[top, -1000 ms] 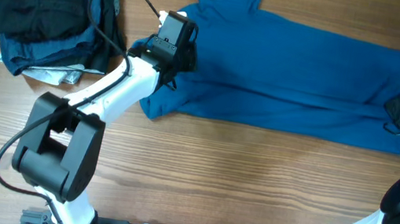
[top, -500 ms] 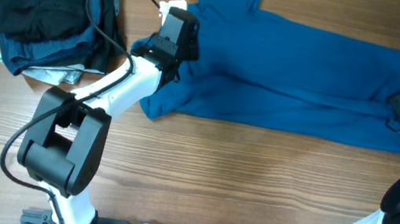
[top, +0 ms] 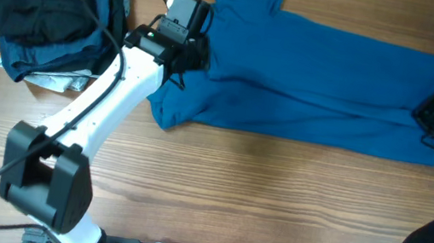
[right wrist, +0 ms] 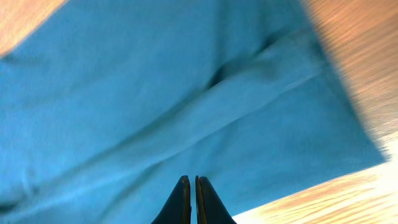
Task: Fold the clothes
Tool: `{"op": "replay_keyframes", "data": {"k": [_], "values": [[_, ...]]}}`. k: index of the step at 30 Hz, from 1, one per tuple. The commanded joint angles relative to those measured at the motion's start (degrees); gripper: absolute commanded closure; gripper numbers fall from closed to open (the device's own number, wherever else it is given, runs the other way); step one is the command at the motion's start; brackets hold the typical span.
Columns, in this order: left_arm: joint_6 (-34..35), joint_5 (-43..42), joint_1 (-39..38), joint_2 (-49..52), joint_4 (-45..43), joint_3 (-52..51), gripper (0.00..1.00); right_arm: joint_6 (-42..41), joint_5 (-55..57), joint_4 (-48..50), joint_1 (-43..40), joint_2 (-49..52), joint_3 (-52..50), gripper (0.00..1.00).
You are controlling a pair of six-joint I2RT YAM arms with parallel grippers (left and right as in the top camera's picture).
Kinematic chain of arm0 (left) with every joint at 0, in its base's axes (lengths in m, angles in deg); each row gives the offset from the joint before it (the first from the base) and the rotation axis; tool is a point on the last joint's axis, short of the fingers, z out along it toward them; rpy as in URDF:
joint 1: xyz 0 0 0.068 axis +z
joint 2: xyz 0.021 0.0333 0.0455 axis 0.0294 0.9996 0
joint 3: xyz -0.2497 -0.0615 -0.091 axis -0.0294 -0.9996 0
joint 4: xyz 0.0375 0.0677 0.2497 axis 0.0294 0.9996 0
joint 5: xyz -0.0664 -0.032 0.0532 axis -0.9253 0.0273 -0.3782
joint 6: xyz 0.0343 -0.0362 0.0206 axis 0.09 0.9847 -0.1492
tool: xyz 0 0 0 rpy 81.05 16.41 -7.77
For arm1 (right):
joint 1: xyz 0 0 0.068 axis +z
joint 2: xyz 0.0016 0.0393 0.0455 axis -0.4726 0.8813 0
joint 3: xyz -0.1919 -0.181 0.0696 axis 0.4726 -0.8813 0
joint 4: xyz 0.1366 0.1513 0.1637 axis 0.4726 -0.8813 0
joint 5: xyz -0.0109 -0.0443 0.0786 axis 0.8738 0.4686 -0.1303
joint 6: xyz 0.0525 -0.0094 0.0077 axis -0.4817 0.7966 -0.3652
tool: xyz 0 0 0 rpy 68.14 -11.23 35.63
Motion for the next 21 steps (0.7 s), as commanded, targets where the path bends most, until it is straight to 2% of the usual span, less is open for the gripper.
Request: {"op": "replay_keyframes", "data": {"k": [1,6,7,13,16,21], "values": [[1.0,-8.1,0.2,5.0,3.7,-0.2,0.96,3.7,-3.3,-0.4,6.2,2.0,-1.4,0.96],[1.0,-10.7,0.2,10.7,5.4,-0.2,0.96,5.5,-0.9,2.1,14.2,8.0,-1.4,0.96],[1.0,-10.6,0.3,12.5,5.1,-0.2,0.96,11.8,-4.9,3.7,17.1,11.4,-1.4,0.96],[1.0,-10.6,0.3,14.3,5.5,-0.2,0.96,24.7,-7.3,7.0,26.1,16.0,-1.4,0.96],[6.7,-6.8,0.8,15.3,6.7,-0.2,0.96,30.5,-7.3,11.0,32.0,16.4,-1.4,0.96],[7.0,-5.9,3.2,15.5,6.5,-0.3,0.96,37.0,-2.6,16.3,39.0,16.4,-1.4,0.95]]}}
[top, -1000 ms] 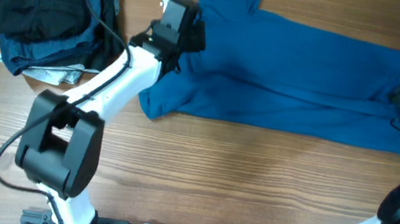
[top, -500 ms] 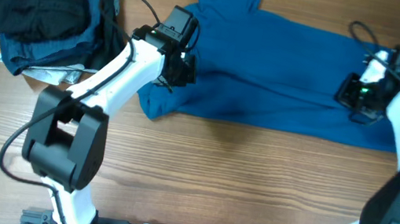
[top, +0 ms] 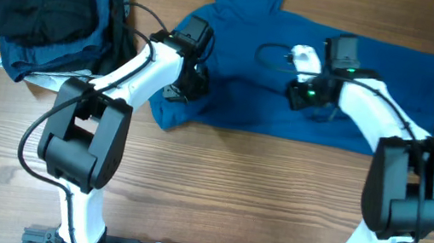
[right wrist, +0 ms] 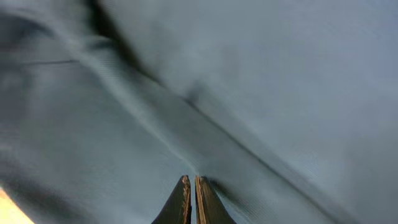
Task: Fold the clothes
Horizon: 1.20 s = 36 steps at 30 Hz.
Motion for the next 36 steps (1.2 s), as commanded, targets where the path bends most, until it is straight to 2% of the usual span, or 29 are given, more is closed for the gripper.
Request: {"op": "replay_keyframes", "data": {"k": [1,6,14,19,23,26,28,33,36], "values": [[2.0,1.8,2.6,0.9,0.1,-0.2,0.96,6.3,4.0,1.4,3.7,0.9,-0.2,0.96],[2.0,1.8,5.3,0.9,-0.2,-0.2,0.96,7.3,5.3,3.1,5.9,2.0,-0.2,0.96],[2.0,1.8,5.6,1.1,-1.1,-0.5,0.96,3.8,7.7,4.5,5.9,5.2,-0.2,0.96],[2.0,1.8,5.6,2.7,-1.0,-0.5,0.96,-0.8,17.2,11.8,5.9,5.4,-0.2,0.96],[2.0,1.8,5.6,3.5,-1.0,-0.5,0.96,-2.1,18.1,17.5,5.8,5.6,-0.2,0.94],[2.0,1.8,5.6,3.5,-0.9,-0.5,0.96,-8.8,24.0,21.1,5.8,5.0,0.2,0.96],[1.9,1.8,5.6,3.5,-0.8,-0.5,0.96,-9.7,24.2,18.6,5.8,2.9,1.7,0.96],[2.0,1.8,5.6,3.5,-0.8,-0.5,0.96,-19.6,23.9,-0.2,5.5,-8.1,3.0,0.96],[2.0,1.8,5.6,3.5,-0.8,-0.5,0.96,-21.4,24.4,-10.3,5.4,-8.2,2.5,0.96]]}}
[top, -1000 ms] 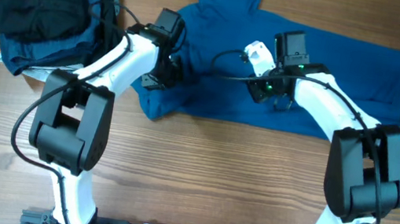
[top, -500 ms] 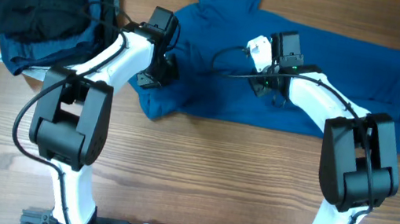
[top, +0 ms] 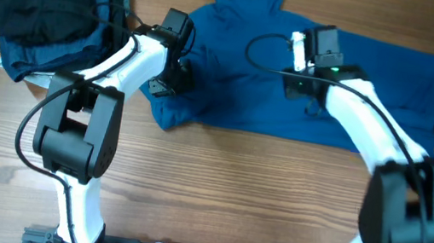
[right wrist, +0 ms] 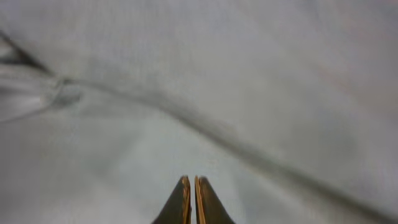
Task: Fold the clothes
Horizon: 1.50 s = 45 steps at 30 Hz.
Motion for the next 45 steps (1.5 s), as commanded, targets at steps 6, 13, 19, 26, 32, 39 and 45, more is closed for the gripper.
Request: {"op": "replay_keyframes", "data": {"k": [6,13,19,26,32,39,45], "values": [[0.7,1.2,0.2,1.4,0.9,-0.5,0.96,-6.6,2.5,-0.7,-3.3,5.0,-5.3,0.96],[0.7,1.2,0.2,1.4,1.1,-0.5,0.96,-7.8,2.3,3.3,-8.5,9.2,-5.3,0.96],[0.7,1.2,0.2,1.4,0.7,-0.5,0.96,-7.8,2.3,8.5,-11.3,11.8,-5.3,0.96],[0.5,1.2,0.2,1.4,0.0,-0.5,0.96,-7.7,8.7,21.2,-12.0,11.8,-5.3,0.94],[0.5,2.1,0.2,1.4,-0.2,-0.5,0.96,-7.8,10.8,13.9,-12.2,6.4,-2.6,0.95],[0.5,2.1,0.2,1.4,-0.2,-0.5,0.96,-13.6,9.1,0.1,-18.5,2.4,-4.0,0.94],[0.5,2.1,0.2,1.4,-0.2,-0.5,0.96,-13.6,3.2,2.6,-24.9,6.8,-4.4,0.96]]}}
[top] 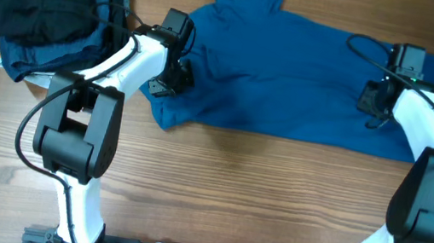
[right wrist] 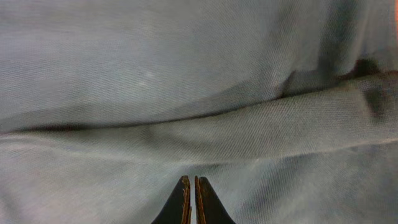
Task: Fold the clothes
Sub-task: 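Slide the right gripper right along the folded shirt to its right edge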
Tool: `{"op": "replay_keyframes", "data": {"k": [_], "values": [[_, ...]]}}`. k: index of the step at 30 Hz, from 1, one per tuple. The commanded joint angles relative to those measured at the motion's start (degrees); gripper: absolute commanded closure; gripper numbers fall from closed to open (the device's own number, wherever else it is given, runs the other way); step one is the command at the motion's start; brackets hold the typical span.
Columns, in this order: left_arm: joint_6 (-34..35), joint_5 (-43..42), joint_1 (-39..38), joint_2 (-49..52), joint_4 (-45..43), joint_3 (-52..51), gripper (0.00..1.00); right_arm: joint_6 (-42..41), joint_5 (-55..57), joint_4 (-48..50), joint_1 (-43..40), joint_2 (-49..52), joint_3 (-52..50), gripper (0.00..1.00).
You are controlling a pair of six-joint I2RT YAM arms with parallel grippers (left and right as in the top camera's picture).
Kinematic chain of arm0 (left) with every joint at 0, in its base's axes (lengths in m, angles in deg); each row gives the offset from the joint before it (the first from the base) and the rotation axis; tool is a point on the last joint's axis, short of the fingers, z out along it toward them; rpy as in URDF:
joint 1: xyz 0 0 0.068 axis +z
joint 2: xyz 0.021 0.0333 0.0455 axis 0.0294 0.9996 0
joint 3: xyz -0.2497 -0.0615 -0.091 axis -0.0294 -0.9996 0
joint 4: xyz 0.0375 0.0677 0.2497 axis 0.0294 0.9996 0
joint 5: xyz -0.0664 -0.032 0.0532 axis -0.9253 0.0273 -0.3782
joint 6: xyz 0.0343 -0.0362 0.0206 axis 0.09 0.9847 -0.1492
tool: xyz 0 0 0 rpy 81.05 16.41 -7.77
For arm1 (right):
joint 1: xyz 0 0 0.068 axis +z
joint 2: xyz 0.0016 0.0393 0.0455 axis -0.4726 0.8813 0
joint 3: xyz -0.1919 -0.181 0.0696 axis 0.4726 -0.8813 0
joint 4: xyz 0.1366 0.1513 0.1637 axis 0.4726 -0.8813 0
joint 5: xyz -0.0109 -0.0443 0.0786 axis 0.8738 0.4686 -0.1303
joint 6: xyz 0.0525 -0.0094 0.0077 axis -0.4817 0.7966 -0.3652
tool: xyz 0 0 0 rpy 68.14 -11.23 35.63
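A blue garment [top: 276,70] lies spread flat across the far half of the table, collar at the top left. My left gripper [top: 164,82] rests at its left edge, near the lower left corner; the overhead view does not show how its jaws stand. My right gripper [top: 372,102] is over the right part of the garment, short of the right hem. In the right wrist view the right gripper [right wrist: 191,182] is shut with nothing between its fingers, just above the blue cloth [right wrist: 186,81] and a long raised crease [right wrist: 249,134].
A pile of dark and blue folded clothes [top: 52,11] sits at the far left, close beside the left arm. The wooden table [top: 232,193] stretches bare in front of the garment. Cables loop over both arms.
My right gripper has moved from the upper middle of the garment to its right part, still shut. The left arm and the garment lie as before.
First my right gripper was at the garment's right hem and the left near the collar. Then the right was over the middle and the left lower on the left side. Then the left was at the left edge. Now the right is back toward the hem.
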Motion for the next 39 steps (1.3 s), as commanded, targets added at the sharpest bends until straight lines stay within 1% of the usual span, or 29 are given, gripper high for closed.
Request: {"op": "replay_keyframes", "data": {"k": [1,6,11,15,18,20,22,24,26,28,30,31,32,33,35,39], "values": [[0.6,1.7,0.2,1.4,-0.1,-0.5,0.96,-1.2,-4.4,1.9,-1.7,3.8,-0.9,0.96],[0.5,1.9,0.3,1.4,-0.1,-0.5,0.96,0.1,-6.6,4.0,-1.9,8.1,-1.2,0.95],[0.5,2.1,0.2,1.4,-0.1,-0.5,0.96,0.3,3.0,8.6,-1.9,9.0,-1.5,0.96],[0.5,2.1,0.2,1.4,-0.1,-0.5,0.96,1.8,3.8,15.4,-1.9,9.0,-1.4,0.95],[0.5,2.1,0.2,1.4,0.1,-0.5,0.96,1.9,4.3,18.5,-2.0,9.0,-1.0,0.94],[0.5,2.1,0.2,1.4,0.3,-0.5,0.96,4.7,4.7,18.6,-2.0,8.9,0.7,0.9],[0.5,2.1,0.2,1.4,0.5,-0.5,0.96,6.6,7.3,16.9,-2.1,8.4,3.4,0.86],[0.4,2.1,0.3,1.4,0.5,-0.5,0.96,6.8,10.3,11.4,-2.1,7.5,7.1,0.83],[0.4,2.1,0.2,1.4,0.5,-0.5,0.96,4.7,10.1,5.8,-2.2,5.6,9.5,0.83],[0.4,2.1,0.2,1.4,0.5,-0.5,0.96,2.7,9.6,2.4,-2.3,3.6,9.9,0.83],[0.4,2.1,0.2,1.4,0.4,-0.5,0.96,2.5,6.1,-3.7,-2.4,1.7,9.9,0.88],[0.4,2.1,0.2,1.4,0.3,-0.5,0.96,1.2,5.2,-6.8,-2.4,1.7,9.9,0.93],[0.4,2.1,0.3,1.4,0.2,-0.5,0.96,-1.9,5.3,-10.4,-2.5,1.9,9.6,0.96],[0.4,2.1,0.3,1.4,0.1,-0.5,0.96,-3.3,5.3,-12.1,-2.7,2.1,8.8,0.96],[0.4,2.1,0.2,1.4,0.1,-0.5,0.96,-4.7,5.0,-11.4,-3.8,2.5,6.5,0.96],[0.4,2.1,0.2,1.4,0.0,-0.5,0.96,-4.3,2.8,-8.4,-7.1,2.6,2.7,0.96]]}}
